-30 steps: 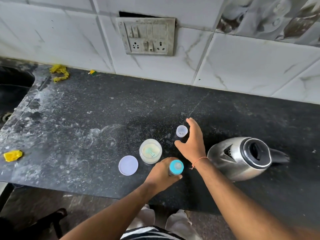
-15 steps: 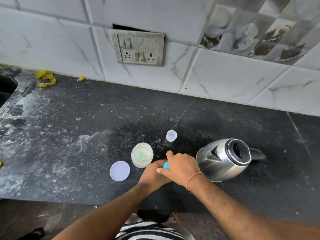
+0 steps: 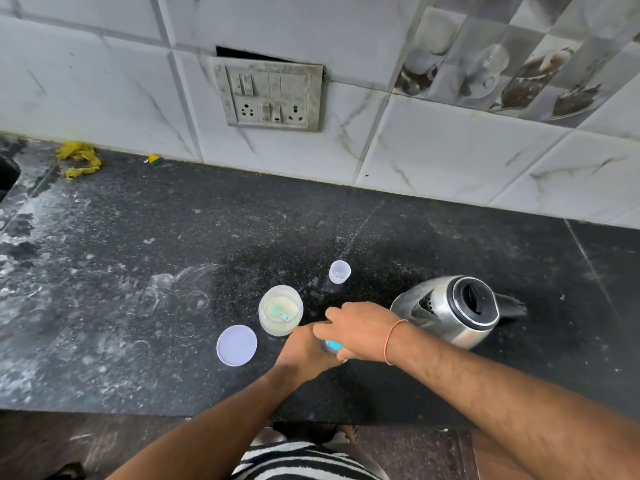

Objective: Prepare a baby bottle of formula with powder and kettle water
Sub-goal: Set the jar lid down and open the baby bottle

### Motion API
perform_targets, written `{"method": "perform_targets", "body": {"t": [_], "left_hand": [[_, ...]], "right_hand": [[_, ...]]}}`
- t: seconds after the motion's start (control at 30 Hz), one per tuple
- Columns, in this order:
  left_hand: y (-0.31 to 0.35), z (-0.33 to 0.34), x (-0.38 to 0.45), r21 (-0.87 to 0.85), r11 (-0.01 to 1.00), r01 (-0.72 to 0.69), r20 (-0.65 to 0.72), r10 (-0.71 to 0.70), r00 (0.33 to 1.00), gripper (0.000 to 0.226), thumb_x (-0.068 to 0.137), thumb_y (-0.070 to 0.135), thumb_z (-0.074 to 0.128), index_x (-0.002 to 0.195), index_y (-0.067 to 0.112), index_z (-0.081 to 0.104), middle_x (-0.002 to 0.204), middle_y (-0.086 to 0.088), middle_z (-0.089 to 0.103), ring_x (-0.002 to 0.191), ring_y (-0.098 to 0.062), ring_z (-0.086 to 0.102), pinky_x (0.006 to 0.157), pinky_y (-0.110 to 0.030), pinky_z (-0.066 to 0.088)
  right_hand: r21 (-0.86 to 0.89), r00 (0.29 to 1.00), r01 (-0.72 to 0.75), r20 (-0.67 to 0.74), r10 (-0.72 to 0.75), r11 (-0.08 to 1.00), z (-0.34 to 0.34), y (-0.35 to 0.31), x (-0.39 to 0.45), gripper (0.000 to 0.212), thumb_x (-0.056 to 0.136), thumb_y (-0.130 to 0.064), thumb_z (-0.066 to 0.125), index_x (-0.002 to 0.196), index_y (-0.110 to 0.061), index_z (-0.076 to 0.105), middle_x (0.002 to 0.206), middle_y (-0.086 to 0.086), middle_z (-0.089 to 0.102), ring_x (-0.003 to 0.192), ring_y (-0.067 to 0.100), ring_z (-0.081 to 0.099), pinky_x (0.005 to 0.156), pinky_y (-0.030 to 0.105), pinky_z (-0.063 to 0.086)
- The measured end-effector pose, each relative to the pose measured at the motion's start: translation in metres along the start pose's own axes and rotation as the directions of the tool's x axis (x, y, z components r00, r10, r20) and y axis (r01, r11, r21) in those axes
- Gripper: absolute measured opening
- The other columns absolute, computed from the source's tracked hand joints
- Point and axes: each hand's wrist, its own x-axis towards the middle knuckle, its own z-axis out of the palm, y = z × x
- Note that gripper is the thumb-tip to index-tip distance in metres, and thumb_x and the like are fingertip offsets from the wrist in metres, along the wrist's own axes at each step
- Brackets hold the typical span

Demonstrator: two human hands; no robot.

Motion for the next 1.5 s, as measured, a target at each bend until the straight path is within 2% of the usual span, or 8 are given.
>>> {"method": "perform_targets", "body": {"t": [0.27, 0.5, 0.67, 0.83, 1.0, 1.13, 1.27, 1.5], "left_hand": [[-0.004, -0.001, -0.003, -0.080, 0.997, 0.008, 0.014, -0.007, 1.000, 0.035, 0.084, 0.029, 0.090, 0.107, 0.045, 0.069, 0.093, 0.027, 0.076, 0.090, 0.010, 0.071, 0.073, -0.008, 0.049], [-0.006, 0.005, 0.000, -0.063, 0.997, 0.051, -0.034, -0.053, 0.998, 0.045, 0.081, 0.035, 0.095, 0.112, 0.033, 0.063, 0.100, 0.017, 0.071, 0.094, -0.002, 0.070, 0.083, -0.023, 0.057], [-0.008, 0.007, -0.001, -0.078, 0.997, 0.010, -0.029, -0.012, 0.999, 0.029, 0.083, 0.029, 0.090, 0.099, 0.041, 0.069, 0.090, 0.025, 0.076, 0.088, 0.007, 0.071, 0.073, -0.014, 0.051], [-0.010, 0.009, 0.000, -0.094, 0.995, 0.029, -0.044, -0.034, 0.998, 0.046, 0.079, 0.038, 0.095, 0.116, 0.033, 0.069, 0.102, 0.019, 0.075, 0.095, -0.003, 0.073, 0.080, -0.019, 0.054], [-0.009, 0.009, -0.002, -0.123, 0.992, -0.001, -0.037, -0.003, 0.999, 0.034, 0.083, 0.031, 0.092, 0.099, 0.050, 0.069, 0.095, 0.029, 0.078, 0.092, 0.009, 0.072, 0.075, -0.009, 0.051], [-0.011, 0.010, -0.001, -0.122, 0.992, 0.027, -0.041, -0.032, 0.999, 0.045, 0.081, 0.034, 0.095, 0.117, 0.041, 0.070, 0.104, 0.022, 0.078, 0.099, 0.006, 0.073, 0.082, -0.011, 0.053], [-0.012, 0.011, -0.001, -0.111, 0.994, 0.003, -0.039, -0.007, 0.999, 0.039, 0.083, 0.027, 0.092, 0.106, 0.049, 0.069, 0.096, 0.031, 0.077, 0.096, 0.013, 0.070, 0.079, -0.009, 0.051], [-0.010, 0.011, -0.001, -0.116, 0.993, 0.014, -0.044, -0.019, 0.999, 0.033, 0.083, 0.029, 0.091, 0.096, 0.048, 0.068, 0.091, 0.030, 0.076, 0.087, 0.009, 0.071, 0.072, -0.010, 0.050]], "right_hand": [[0.109, 0.960, -0.265, -0.060, 0.272, 0.958, -0.001, -0.004, -0.011, 0.061, 0.096, -0.067, 0.066, 0.124, -0.014, 0.053, 0.112, 0.010, 0.073, 0.099, 0.035, 0.073, 0.071, 0.042, 0.046], [0.069, 0.980, -0.183, -0.069, 0.188, 0.981, -0.004, -0.017, -0.018, 0.064, 0.093, -0.022, 0.081, 0.145, -0.020, 0.044, 0.128, 0.010, 0.052, 0.108, 0.036, 0.062, 0.070, 0.043, 0.043], [0.140, 0.929, -0.349, -0.078, 0.362, 0.926, -0.002, -0.020, -0.013, 0.056, 0.100, -0.059, 0.065, 0.132, -0.014, 0.053, 0.118, 0.012, 0.071, 0.102, 0.036, 0.072, 0.073, 0.043, 0.048], [0.109, 0.956, -0.258, -0.114, 0.269, 0.960, 0.001, -0.019, -0.019, 0.051, 0.097, -0.031, 0.075, 0.139, -0.021, 0.047, 0.123, 0.008, 0.057, 0.104, 0.035, 0.066, 0.071, 0.044, 0.046], [0.167, 0.913, -0.371, -0.116, 0.392, 0.914, 0.002, -0.014, -0.018, 0.055, 0.097, -0.062, 0.065, 0.126, -0.016, 0.056, 0.115, 0.008, 0.073, 0.101, 0.034, 0.074, 0.073, 0.041, 0.044], [0.181, 0.939, -0.294, -0.130, 0.319, 0.939, 0.006, -0.017, -0.022, 0.047, 0.095, -0.034, 0.074, 0.133, -0.022, 0.050, 0.119, 0.005, 0.061, 0.098, 0.034, 0.072, 0.070, 0.043, 0.047], [0.228, 0.910, -0.355, -0.135, 0.391, 0.906, 0.004, -0.016, -0.022, 0.054, 0.094, -0.056, 0.072, 0.128, -0.019, 0.052, 0.117, 0.005, 0.066, 0.098, 0.032, 0.073, 0.072, 0.040, 0.044], [0.228, 0.912, -0.333, -0.167, 0.374, 0.915, 0.005, -0.020, -0.025, 0.049, 0.094, -0.045, 0.073, 0.131, -0.021, 0.051, 0.120, 0.004, 0.058, 0.095, 0.033, 0.072, 0.069, 0.041, 0.046]]}}
